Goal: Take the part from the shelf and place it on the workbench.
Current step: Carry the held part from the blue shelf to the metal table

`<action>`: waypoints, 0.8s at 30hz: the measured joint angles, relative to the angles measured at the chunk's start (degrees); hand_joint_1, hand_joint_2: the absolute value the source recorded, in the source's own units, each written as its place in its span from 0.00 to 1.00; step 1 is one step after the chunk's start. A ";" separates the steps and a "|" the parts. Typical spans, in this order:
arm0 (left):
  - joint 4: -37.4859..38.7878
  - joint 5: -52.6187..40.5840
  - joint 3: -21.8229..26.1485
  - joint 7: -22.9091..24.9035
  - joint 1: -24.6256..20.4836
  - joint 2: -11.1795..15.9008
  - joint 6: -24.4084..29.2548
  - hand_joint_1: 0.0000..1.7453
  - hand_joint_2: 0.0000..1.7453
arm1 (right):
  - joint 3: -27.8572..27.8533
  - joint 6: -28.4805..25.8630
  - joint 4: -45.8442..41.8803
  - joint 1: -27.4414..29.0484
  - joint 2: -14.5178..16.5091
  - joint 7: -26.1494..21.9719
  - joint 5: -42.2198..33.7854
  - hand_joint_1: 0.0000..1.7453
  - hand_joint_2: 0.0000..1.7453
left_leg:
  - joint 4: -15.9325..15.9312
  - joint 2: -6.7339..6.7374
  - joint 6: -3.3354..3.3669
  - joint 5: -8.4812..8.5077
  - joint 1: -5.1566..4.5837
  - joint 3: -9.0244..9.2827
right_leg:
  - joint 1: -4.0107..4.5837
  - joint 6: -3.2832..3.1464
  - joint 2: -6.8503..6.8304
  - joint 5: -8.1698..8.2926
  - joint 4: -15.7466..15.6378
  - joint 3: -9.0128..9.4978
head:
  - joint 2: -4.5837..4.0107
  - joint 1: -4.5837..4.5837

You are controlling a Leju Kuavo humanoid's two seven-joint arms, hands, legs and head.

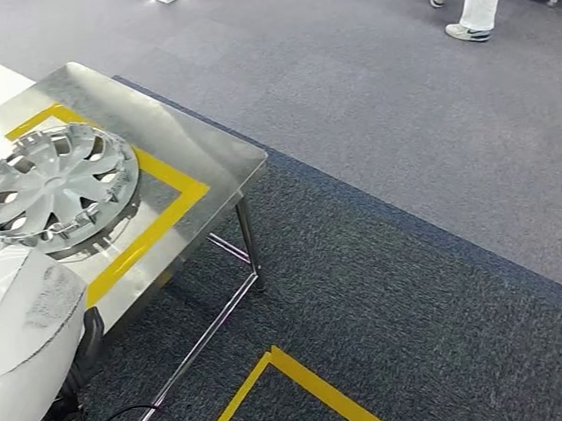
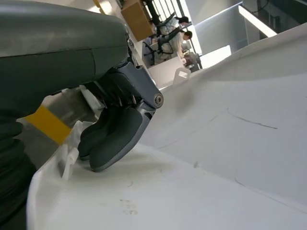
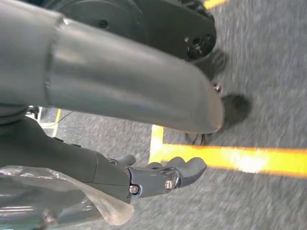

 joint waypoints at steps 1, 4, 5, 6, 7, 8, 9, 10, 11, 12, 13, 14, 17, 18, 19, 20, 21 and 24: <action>-0.01 -0.01 0.00 -0.01 -0.06 -0.01 -0.01 1.00 1.00 | 0.00 0.01 0.00 -0.01 0.00 0.01 0.00 0.00 0.00 | -0.01 -0.52 0.28 -0.02 0.00 0.00 | -0.03 -0.01 1.53 -1.80 3.79 -1.93 | 0.00 0.15; -0.01 -0.01 -0.01 -0.01 -0.09 -0.01 -0.02 1.00 1.00 | 0.00 0.00 0.00 0.32 0.01 0.08 0.01 0.00 0.00 | 0.02 -2.58 0.63 -0.10 -0.26 0.03 | 0.06 -0.34 2.80 -4.53 13.75 -7.71 | 0.00 0.28; -0.01 0.00 -0.01 -0.01 -0.08 -0.01 -0.02 1.00 1.00 | 0.00 -0.01 0.00 0.41 0.01 0.07 0.01 0.00 0.00 | 0.04 -3.39 0.63 -0.11 -0.33 0.12 | 0.12 -0.56 2.94 -3.21 13.15 -7.92 | 0.00 0.28; -0.01 0.00 -0.01 -0.01 -0.08 -0.01 -0.02 1.00 1.00 | 0.00 -0.02 0.00 0.46 0.01 0.06 0.01 0.00 0.00 | 0.04 -4.20 0.61 -0.12 -0.37 0.23 | 0.18 -0.84 3.30 -0.96 10.32 -7.06 | 0.00 0.28; -0.01 0.00 -0.01 -0.01 -0.09 -0.02 -0.02 1.00 1.00 | 0.00 -0.03 0.00 0.48 0.00 0.05 0.01 0.00 0.00 | 0.05 -4.96 0.57 -0.15 -0.35 0.31 | 0.22 -1.15 4.32 1.55 6.25 -5.56 | 0.00 0.31; -0.01 0.00 -0.01 -0.01 -0.11 -0.04 -0.02 1.00 1.00 | 0.01 -0.03 0.00 0.49 -0.03 0.04 0.01 0.00 0.00 | 0.14 -5.66 0.45 -0.20 -0.40 0.30 | 0.16 -1.44 5.77 3.35 2.31 -4.01 | 0.00 0.27; -0.01 0.00 -0.01 -0.01 -0.13 -0.05 -0.03 1.00 1.00 | 0.01 -0.03 0.00 0.48 -0.05 0.04 0.01 0.00 0.00 | 0.21 -6.33 0.25 -0.20 -0.38 0.17 | 0.12 -1.57 6.96 4.31 -0.55 -2.69 | 0.00 0.29; -0.01 0.01 -0.01 -0.01 -0.14 -0.07 -0.04 1.00 1.00 | 0.02 -0.03 0.00 0.48 -0.08 0.05 0.01 0.00 0.00 | 0.26 -6.94 -0.04 -0.16 -0.30 -0.02 | 0.12 -1.64 7.81 4.52 -2.09 -1.90 | 0.00 0.25; -0.01 0.01 -0.01 -0.01 -0.10 -0.07 -0.05 1.00 1.00 | 0.02 -0.02 0.00 0.46 -0.10 0.05 0.01 0.00 0.00 | 0.25 -7.60 -0.41 -0.06 -0.22 -0.19 | 0.15 -1.67 7.84 4.28 -2.52 -1.51 | 0.00 0.23; -0.01 0.01 -0.01 -0.02 -0.04 -0.09 -0.06 1.00 1.00 | 0.02 -0.02 0.00 0.44 -0.09 0.05 0.02 0.00 0.00 | 0.16 -8.28 -0.79 0.08 -0.10 -0.34 | 0.15 -1.76 7.22 4.30 -2.73 -1.20 | 0.00 0.22; -0.01 0.01 -0.02 -0.02 0.06 -0.10 -0.05 1.00 1.00 | 0.02 -0.01 0.00 0.40 -0.03 0.05 0.02 0.00 0.00 | 0.29 -8.03 -1.15 -0.03 -0.10 -0.44 | 0.09 -1.99 6.54 4.41 -2.95 -1.03 | 0.00 0.19; -0.01 -0.01 -0.02 -0.02 0.05 -0.08 -0.05 1.00 1.00 | 0.02 -0.01 0.00 0.39 0.03 0.04 0.02 0.00 0.00 | 1.10 -6.99 -1.51 -0.62 -0.17 -0.79 | -0.01 -2.30 5.78 4.48 -3.17 -0.84 | 0.00 0.04; -0.02 0.00 -0.02 -0.03 -0.16 -0.01 -0.04 1.00 1.00 | 0.02 -0.03 0.00 0.52 0.14 0.01 0.00 0.00 0.00 | 9.95 -2.56 -2.41 -5.42 -0.11 -4.74 | -0.06 -3.04 3.33 4.36 -3.48 -0.44 | 0.00 -0.41; -0.01 0.01 -0.02 -0.03 -0.13 -0.01 -0.04 1.00 1.00 | 0.02 -0.04 0.00 0.57 0.14 0.01 0.00 0.00 0.00 | 13.60 -2.09 -2.64 -6.83 0.06 -6.45 | -0.01 -3.10 2.50 4.25 -3.47 -0.38 | 0.00 -0.41; 0.01 0.02 -0.03 -0.03 -0.06 -0.02 -0.04 1.00 1.00 | 0.02 -0.04 0.00 0.59 0.14 0.02 0.00 0.00 0.00 | 15.88 -1.90 -2.82 -7.32 0.20 -7.51 | 0.01 -3.11 1.69 4.13 -3.47 -0.28 | 0.00 -0.41; 0.02 0.02 -0.03 -0.03 0.00 -0.01 -0.04 1.00 1.00 | 0.02 -0.03 0.00 0.58 0.14 0.03 0.00 0.00 0.00 | 16.06 -1.76 -2.93 -6.69 0.30 -7.55 | 0.02 -3.05 0.90 3.98 -3.46 -0.13 | 0.00 -0.42; 0.03 0.02 -0.03 -0.03 0.03 0.01 -0.04 1.00 1.00 | 0.02 -0.02 0.00 0.56 0.15 0.04 0.01 0.00 0.00 | 13.92 -1.48 -2.94 -5.05 0.34 -6.43 | 0.03 -2.94 0.19 3.81 -3.46 0.10 | 0.00 -0.43; 0.03 0.02 -0.04 -0.03 -0.11 0.01 -0.04 1.00 1.00 | 0.02 0.00 0.00 0.46 0.16 0.04 0.01 0.00 0.00 | 2.90 1.72 -2.25 -0.48 -0.17 -0.68 | 0.29 -2.28 -1.63 3.12 -3.38 0.89 | 0.00 -0.44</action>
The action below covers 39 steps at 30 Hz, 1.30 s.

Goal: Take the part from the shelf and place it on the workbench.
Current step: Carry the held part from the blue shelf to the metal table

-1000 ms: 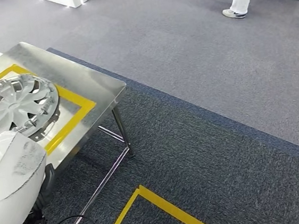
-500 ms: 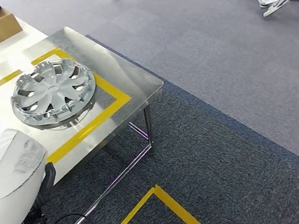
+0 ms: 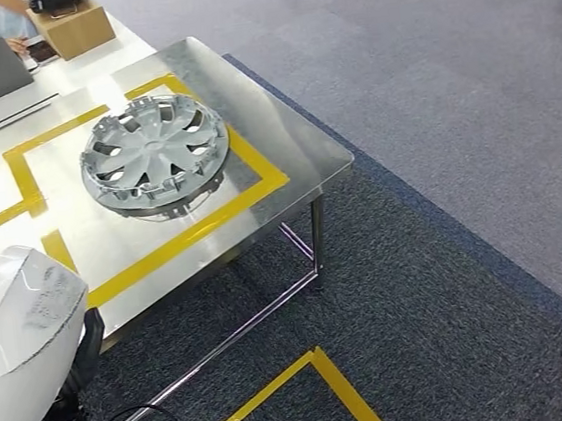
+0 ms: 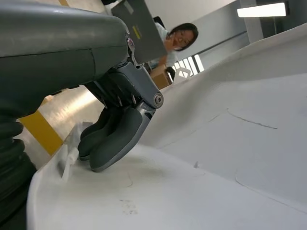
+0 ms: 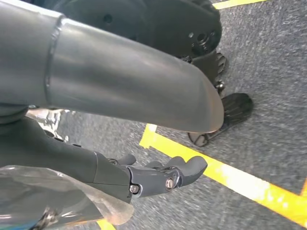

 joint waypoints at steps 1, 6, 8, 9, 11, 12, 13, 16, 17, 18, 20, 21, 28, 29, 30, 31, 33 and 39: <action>-0.01 0.00 -0.01 0.00 -0.05 0.00 0.00 1.00 1.00 | 0.00 0.00 0.00 -0.04 0.00 0.00 0.00 0.00 0.00 | -1.90 0.82 0.35 0.26 -0.25 0.88 | 0.16 0.28 -0.57 -0.20 0.04 0.14 | 0.00 0.06; -0.03 -0.01 0.07 -0.01 0.15 -0.01 0.02 1.00 1.00 | 0.00 -0.01 0.00 -0.46 0.00 -0.03 -0.01 0.00 0.00 | -3.25 -1.30 2.16 0.31 -0.08 1.06 | 0.08 1.73 0.42 -2.35 2.16 -0.46 | 0.00 0.42; -0.04 -0.01 0.06 -0.02 0.01 -0.03 0.03 1.00 1.00 | 0.00 -0.01 0.01 -0.45 0.00 -0.03 -0.01 0.00 0.00 | -3.37 -2.42 2.66 0.43 0.11 1.12 | -0.05 1.97 3.55 -5.78 9.21 -3.93 | 0.00 0.75; -0.03 -0.01 0.06 -0.02 -0.01 -0.03 0.03 1.00 1.00 | 0.00 -0.01 0.01 -0.37 0.00 0.01 -0.01 0.00 0.00 | -3.36 -3.08 2.77 0.45 0.11 1.09 | -0.06 2.03 4.15 -7.27 13.37 -6.16 | 0.00 0.82; -0.02 -0.01 0.05 -0.02 0.03 -0.04 0.02 1.00 1.00 | 0.00 -0.01 0.02 -0.17 0.00 0.07 0.00 0.00 0.00 | -3.33 -4.55 2.80 0.43 0.10 1.16 | -0.07 2.05 4.45 -7.24 17.06 -8.77 | 0.00 0.81; -0.02 -0.01 0.05 -0.02 0.04 -0.04 0.02 1.00 1.00 | -0.01 -0.02 0.01 -0.09 0.00 0.05 0.00 0.00 0.00 | -3.30 -5.34 2.78 0.41 0.12 1.24 | -0.09 2.00 4.58 -5.51 15.53 -8.53 | 0.00 0.81; -0.02 -0.01 0.05 -0.02 0.03 -0.04 0.02 1.00 1.00 | -0.01 -0.02 0.01 -0.05 -0.01 0.03 0.00 0.00 0.00 | -3.25 -6.14 2.70 0.37 0.17 1.32 | -0.14 1.90 5.00 -3.05 12.03 -7.31 | 0.00 0.82; -0.03 0.00 0.05 -0.01 -0.03 -0.05 0.01 1.00 1.00 | 0.00 -0.02 0.01 -0.07 -0.02 0.00 0.00 0.00 0.00 | -2.80 -8.15 1.94 0.17 0.16 1.06 | -0.49 1.49 8.29 1.05 2.02 -3.19 | 0.00 0.79; -0.04 -0.01 0.05 -0.01 0.00 -0.05 -0.01 1.00 1.00 | 0.01 -0.02 0.01 -0.10 -0.02 0.01 0.00 0.00 0.00 | -2.73 -8.72 1.55 0.23 0.19 0.85 | -0.51 1.32 8.83 1.00 1.10 -2.66 | 0.00 0.77; -0.04 -0.01 0.05 0.00 0.06 -0.06 -0.01 1.00 1.00 | 0.01 -0.02 0.01 -0.14 -0.02 0.01 0.00 0.00 0.00 | -2.77 -9.32 1.14 0.38 0.26 0.68 | -0.46 1.11 8.43 0.99 0.91 -2.43 | 0.00 0.76; -0.04 -0.01 0.05 0.00 0.24 -0.06 -0.01 1.00 1.00 | 0.00 -0.02 0.02 -0.20 0.10 0.01 0.00 0.00 0.00 | -2.46 -9.29 0.47 0.20 0.35 0.37 | -0.60 0.42 7.15 1.24 0.66 -2.04 | 0.00 0.72; -0.05 -0.01 0.05 -0.01 0.21 -0.04 0.01 1.00 1.00 | 0.00 -0.02 0.02 -0.20 0.15 -0.01 -0.01 0.00 0.00 | -1.16 -8.15 0.19 -0.66 0.29 -0.22 | -0.69 0.05 6.42 1.34 0.45 -1.91 | 0.00 0.52; -0.04 0.01 0.03 0.01 0.24 -0.02 0.02 1.00 1.00 | 0.00 -0.02 0.01 0.03 0.17 -0.04 -0.01 0.00 0.00 | 9.23 -2.91 -0.46 -3.95 0.45 -4.58 | -0.28 -0.58 1.13 0.80 0.27 -1.33 | 0.00 -0.07; -0.05 0.01 0.03 0.01 0.22 -0.01 0.02 1.00 1.00 | 0.00 -0.02 0.01 0.00 0.17 -0.04 -0.01 0.00 0.00 | 4.95 -1.90 -0.17 -2.03 0.32 -2.32 | -0.23 -0.45 0.53 0.63 0.27 -1.07 | 0.00 -0.07; -0.05 0.01 0.03 0.01 0.15 0.00 0.02 1.00 1.00 | 0.00 -0.01 0.02 -0.02 0.17 -0.04 -0.01 0.00 0.00 | 1.09 -0.76 0.17 -0.86 0.05 -0.29 | -0.08 -0.21 -0.02 0.41 0.30 -0.86 | 0.00 -0.06; -0.06 0.00 0.02 0.01 0.08 0.00 0.02 1.00 1.00 | 0.00 -0.01 0.02 -0.05 0.17 -0.04 -0.01 0.00 0.00 | -1.51 0.13 0.53 -0.33 -0.20 1.05 | 0.05 0.06 -0.52 0.21 0.32 -0.72 | 0.00 -0.02; -0.06 0.00 0.04 0.01 0.11 0.02 0.02 1.00 1.00 | 0.00 -0.01 0.01 -0.21 0.17 -0.04 -0.01 0.00 0.00 | -2.96 0.32 1.12 -0.70 -0.65 1.59 | 0.19 0.70 -1.58 -0.14 0.26 -0.51 | 0.00 0.02; -0.09 -0.01 0.08 -0.02 0.06 -0.05 0.04 1.00 1.00 | 0.00 -0.01 0.01 -0.48 0.15 -0.02 0.01 0.00 0.00 | -4.04 -2.74 2.73 -0.46 0.08 2.52 | -0.13 2.19 3.68 -5.65 11.02 -5.70 | 0.00 0.76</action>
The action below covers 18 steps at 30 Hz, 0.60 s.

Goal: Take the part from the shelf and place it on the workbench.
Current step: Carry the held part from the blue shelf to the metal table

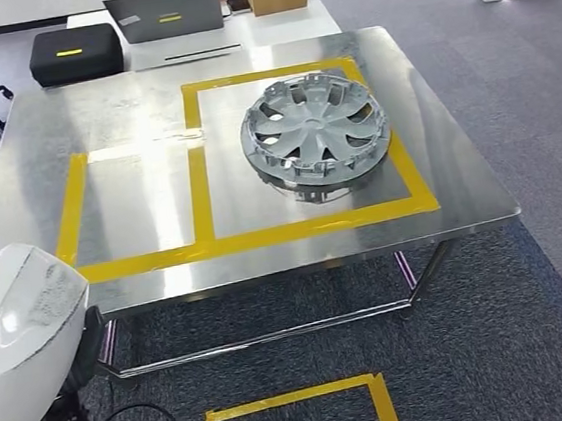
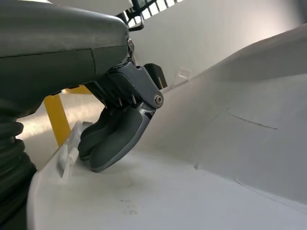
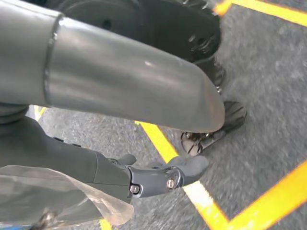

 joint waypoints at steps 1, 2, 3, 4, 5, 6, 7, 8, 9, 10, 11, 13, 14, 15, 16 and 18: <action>0.01 0.00 0.00 0.01 0.01 -0.01 -0.02 1.00 1.00 | 0.00 0.00 0.01 0.10 0.00 0.03 0.00 0.00 0.00 | 0.02 -0.48 0.12 -0.14 0.00 0.07 | -0.01 0.08 0.50 -1.03 3.65 -2.28 | 0.00 0.02; 0.01 0.00 -0.01 0.02 0.04 -0.01 -0.03 1.00 1.00 | 0.00 -0.01 0.00 0.21 0.00 0.05 0.01 0.00 0.00 | 0.03 -0.95 0.16 -0.30 -0.02 0.22 | 0.00 0.11 0.70 -1.02 5.70 -3.85 | 0.00 0.02; 0.01 0.01 -0.01 0.02 0.08 -0.01 -0.05 1.00 1.00 | 0.00 -0.01 0.00 0.32 -0.01 0.07 0.01 0.00 0.00 | 0.05 -1.47 0.10 -0.50 -0.02 0.48 | 0.00 0.10 0.77 0.27 5.42 -4.32 | 0.00 0.02; 0.01 0.01 -0.01 0.03 0.11 -0.01 -0.06 1.00 1.00 | 0.00 -0.02 -0.01 0.41 -0.02 0.04 0.01 0.00 0.00 | 0.06 -1.93 -0.02 -0.78 0.00 0.87 | -0.01 0.03 0.83 2.59 2.90 -3.66 | 0.00 0.03; 0.01 0.01 -0.01 0.03 0.13 -0.01 -0.07 1.00 1.00 | 0.00 -0.02 -0.01 0.46 -0.03 0.02 0.01 0.00 0.00 | 0.07 -2.29 -0.20 -1.11 0.03 1.35 | -0.05 -0.06 1.02 5.28 -1.03 -2.24 | 0.00 0.05; 0.01 0.01 -0.01 0.02 0.12 -0.01 -0.08 1.00 1.00 | 0.00 -0.03 -0.01 0.48 -0.05 0.02 0.00 0.00 0.00 | 0.13 -2.60 -0.48 -1.49 -0.03 1.72 | -0.05 -0.17 1.43 7.14 -4.82 -0.61 | 0.00 0.07; 0.01 0.01 0.01 0.02 0.09 -0.01 -0.08 1.00 1.00 | 0.01 -0.03 -0.01 0.46 -0.06 0.01 -0.01 0.00 0.00 | 0.22 -2.82 -0.81 -1.82 -0.08 1.95 | -0.05 -0.41 1.78 8.04 -7.74 0.89 | 0.01 0.06; 0.01 0.01 0.01 0.02 0.08 0.00 -0.08 1.00 1.00 | 0.01 -0.02 -0.01 0.44 -0.07 0.01 -0.01 0.00 0.00 | 0.27 -2.98 -1.13 -2.05 -0.12 2.03 | -0.02 -0.66 2.08 8.11 -9.33 1.79 | 0.01 -0.02; 0.01 0.00 0.00 0.02 0.07 -0.01 -0.07 1.00 1.00 | 0.01 -0.01 -0.01 0.43 -0.07 0.03 -0.01 0.00 0.00 | 0.26 -3.13 -1.46 -2.20 -0.15 2.00 | 0.07 -0.99 2.22 7.56 -9.76 2.26 | 0.01 -0.11; 0.01 -0.01 -0.03 0.02 0.09 -0.03 -0.07 1.00 1.00 | 0.01 0.00 -0.01 0.41 -0.05 0.03 -0.01 0.00 0.00 | 0.22 -3.24 -1.76 -2.35 -0.10 2.10 | 0.04 -1.37 2.09 7.28 -10.01 2.57 | 0.01 -0.19; 0.00 -0.01 -0.05 0.03 0.11 -0.04 -0.06 1.00 1.00 | 0.01 0.01 0.00 0.43 -0.02 0.03 -0.01 0.00 0.00 | 0.30 -3.07 -2.05 -2.58 -0.06 2.24 | -0.03 -1.71 1.95 7.15 -10.16 2.79 | 0.00 -0.26; -0.01 -0.02 -0.08 0.03 -0.02 -0.01 -0.04 1.00 1.00 | 0.00 0.00 0.00 0.47 0.04 0.00 -0.01 0.00 0.00 | 3.22 -2.02 -2.76 -4.15 -0.01 1.15 | -0.23 -2.50 1.54 6.73 -10.50 3.61 | 0.00 -0.63; -0.01 -0.02 -0.08 0.03 -0.07 0.03 -0.04 1.00 1.00 | 0.00 -0.01 -0.01 0.50 0.05 -0.01 -0.01 0.00 0.00 | 6.35 -1.39 -3.07 -5.44 0.08 -0.45 | -0.25 -2.79 1.32 6.46 -10.59 4.01 | 0.00 -0.82; -0.01 -0.02 -0.08 0.03 -0.09 0.05 -0.04 1.00 1.00 | 0.00 -0.02 -0.01 0.53 0.04 -0.02 0.00 0.00 0.00 | 10.50 -0.99 -3.35 -6.95 0.17 -2.78 | -0.21 -2.99 1.11 6.10 -10.60 4.37 | 0.00 -1.01; 0.00 -0.01 -0.09 0.03 -0.04 0.05 -0.04 1.00 1.00 | 0.00 -0.03 -0.01 0.56 0.03 -0.02 0.01 0.00 0.00 | 14.44 -0.87 -3.52 -8.03 0.27 -5.21 | -0.16 -3.05 0.93 5.73 -10.60 4.73 | 0.00 -1.00; 0.01 0.00 -0.10 0.03 0.09 0.05 -0.04 1.00 1.00 | 0.00 -0.03 -0.01 0.61 0.02 0.00 0.00 0.00 0.00 | 17.58 -0.84 -3.53 -7.09 0.34 -7.99 | -0.08 -3.00 0.68 4.87 -10.59 5.76 | 0.00 -1.01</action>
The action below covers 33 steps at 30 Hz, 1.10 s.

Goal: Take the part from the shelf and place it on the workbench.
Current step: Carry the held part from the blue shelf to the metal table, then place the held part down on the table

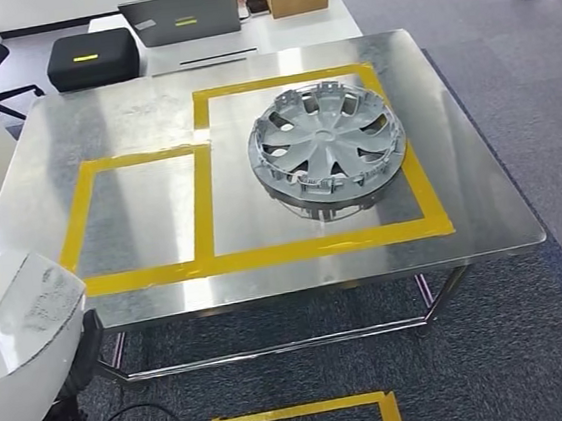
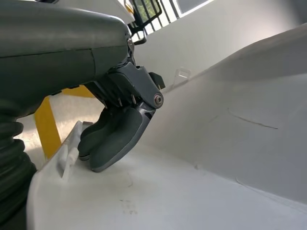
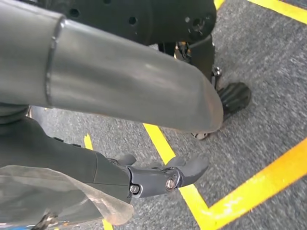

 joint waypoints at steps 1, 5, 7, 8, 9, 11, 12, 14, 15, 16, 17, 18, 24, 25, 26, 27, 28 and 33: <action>0.00 0.00 0.00 0.00 0.03 0.01 0.00 1.00 1.00 | 0.00 0.01 0.00 0.01 0.00 0.01 0.00 0.00 0.00 | -1.92 0.01 0.18 2.32 -0.01 0.27 | 0.02 0.10 -0.06 -0.52 0.00 0.72 | 0.00 0.00; 0.01 -0.01 0.01 0.03 -0.01 0.02 0.00 1.00 1.00 | 0.00 0.02 0.01 -0.07 0.02 0.02 0.00 0.00 0.00 | -13.86 0.58 1.73 8.63 -0.66 4.89 | 0.15 0.94 -0.31 -2.42 -0.33 2.54 | 0.00 0.09; -0.01 0.00 0.01 0.05 -0.01 0.02 0.01 1.00 1.00 | 0.00 0.02 0.00 -0.15 0.02 0.02 -0.01 0.00 0.00 | -15.29 0.49 2.34 7.55 -0.84 5.75 | 0.21 1.65 -0.62 -2.45 -0.38 3.13 | 0.00 0.14; -0.01 0.00 0.01 0.05 0.02 0.02 0.01 1.00 1.00 | 0.00 0.02 0.00 -0.17 0.02 0.02 0.00 0.00 0.00 | -15.84 0.33 2.58 7.24 -0.69 6.16 | 0.19 1.96 -0.76 -2.43 -0.17 3.24 | 0.00 0.19; -0.02 -0.01 0.01 0.04 0.08 0.02 0.01 1.00 1.00 | 0.00 0.02 0.00 -0.21 0.01 0.01 -0.01 0.00 0.00 | -16.29 0.20 2.86 7.12 -0.53 6.70 | 0.20 2.23 -0.71 -2.45 0.73 3.14 | 0.00 0.22; -0.03 -0.03 0.01 0.02 0.01 -0.01 0.01 1.00 1.00 | 0.01 0.03 0.01 -0.38 0.00 -0.02 -0.01 0.00 0.00 | -16.95 0.14 3.40 6.80 -0.22 7.79 | 0.17 2.60 -0.27 -3.65 5.75 0.18 | 0.00 0.41; -0.03 -0.03 0.01 0.00 -0.05 -0.01 0.00 1.00 1.00 | 0.01 0.04 0.01 -0.45 0.00 -0.02 -0.01 0.00 0.00 | -17.03 0.16 3.61 6.51 -0.20 8.10 | 0.15 2.78 -0.05 -4.90 9.57 -2.27 | 0.00 0.51; -0.03 -0.03 0.01 -0.01 -0.03 -0.02 0.00 1.00 1.00 | 0.01 0.04 0.02 -0.38 0.00 0.01 0.00 0.00 0.00 | -17.04 0.06 3.76 5.78 -0.19 8.72 | 0.09 3.11 0.10 -7.20 15.91 -7.43 | 0.00 0.62; -0.03 -0.02 0.01 -0.01 0.01 -0.02 -0.01 1.00 1.00 | 0.01 0.03 0.01 -0.26 -0.01 0.02 0.01 0.00 0.00 | -17.04 -0.03 3.72 5.35 -0.17 9.23 | 0.07 3.21 0.10 -7.07 16.66 -8.89 | 0.00 0.64; -0.03 -0.02 0.01 -0.01 0.05 -0.02 -0.01 1.00 1.00 | 0.00 0.02 0.01 -0.15 -0.02 0.02 0.01 0.00 0.00 | -17.04 -0.15 3.61 4.84 -0.12 9.95 | 0.06 3.27 0.09 -5.51 15.32 -9.33 | 0.00 0.64; -0.03 -0.01 0.01 -0.01 0.08 -0.02 -0.02 1.00 1.00 | 0.00 0.00 0.00 -0.07 -0.04 0.02 0.01 0.00 0.00 | -17.03 -0.25 3.43 4.29 -0.07 10.78 | 0.03 3.27 0.09 -2.83 12.22 -8.91 | 0.00 0.67; -0.02 -0.01 0.01 -0.01 0.09 -0.03 -0.02 1.00 1.00 | 0.00 -0.01 0.00 0.01 -0.07 0.01 0.01 0.00 0.00 | -17.03 -0.30 3.17 3.71 -0.02 11.51 | 0.01 3.25 0.12 0.23 8.55 -8.13 | 0.00 0.69; -0.01 -0.01 -0.02 0.02 0.02 -0.08 -0.02 1.00 1.00 | 0.00 0.01 0.01 0.04 -0.05 0.08 0.00 0.00 0.00 | -17.08 -0.42 1.99 1.87 -0.32 13.03 | 0.23 1.30 0.12 3.71 2.34 -6.27 | 0.00 0.29; -0.02 -0.01 -0.03 0.01 -0.04 -0.07 -0.02 1.00 1.00 | 0.00 0.02 0.01 0.01 -0.03 0.08 0.00 0.00 0.00 | -17.32 -0.41 2.22 1.86 -0.34 13.17 | 0.19 1.31 0.21 3.77 2.24 -6.13 | 0.00 0.22; -0.02 -0.01 -0.02 0.01 -0.10 -0.03 -0.01 1.00 1.00 | 0.00 0.02 0.01 -0.06 -0.02 0.07 0.00 0.00 0.00 | -17.46 -0.41 2.47 1.86 -0.35 13.32 | 0.17 1.32 0.32 3.71 2.19 -6.11 | 0.00 0.16; -0.03 -0.01 -0.01 -0.01 -0.16 0.00 0.00 1.00 1.00 | 0.00 0.02 0.00 -0.10 -0.02 0.05 -0.01 0.00 0.00 | -17.56 -0.40 2.55 1.93 -0.37 13.44 | 0.18 1.20 0.39 3.55 2.18 -6.08 | 0.00 0.13; -0.03 -0.01 -0.01 0.00 -0.17 0.01 0.00 1.00 1.00 | 0.00 0.02 0.00 -0.11 -0.02 0.03 0.00 0.00 0.00 | -17.65 -0.40 2.52 1.97 -0.37 13.56 | 0.19 1.09 0.45 3.38 2.16 -6.03 | 0.00 0.13; -0.03 -0.01 -0.02 0.00 -0.17 0.01 0.00 1.00 1.00 | 0.00 0.03 0.00 -0.11 -0.02 0.04 0.00 0.00 0.00 | -18.62 -0.38 2.56 1.69 -0.37 14.02 | 0.29 0.67 0.44 2.99 2.16 -5.90 | 0.00 0.14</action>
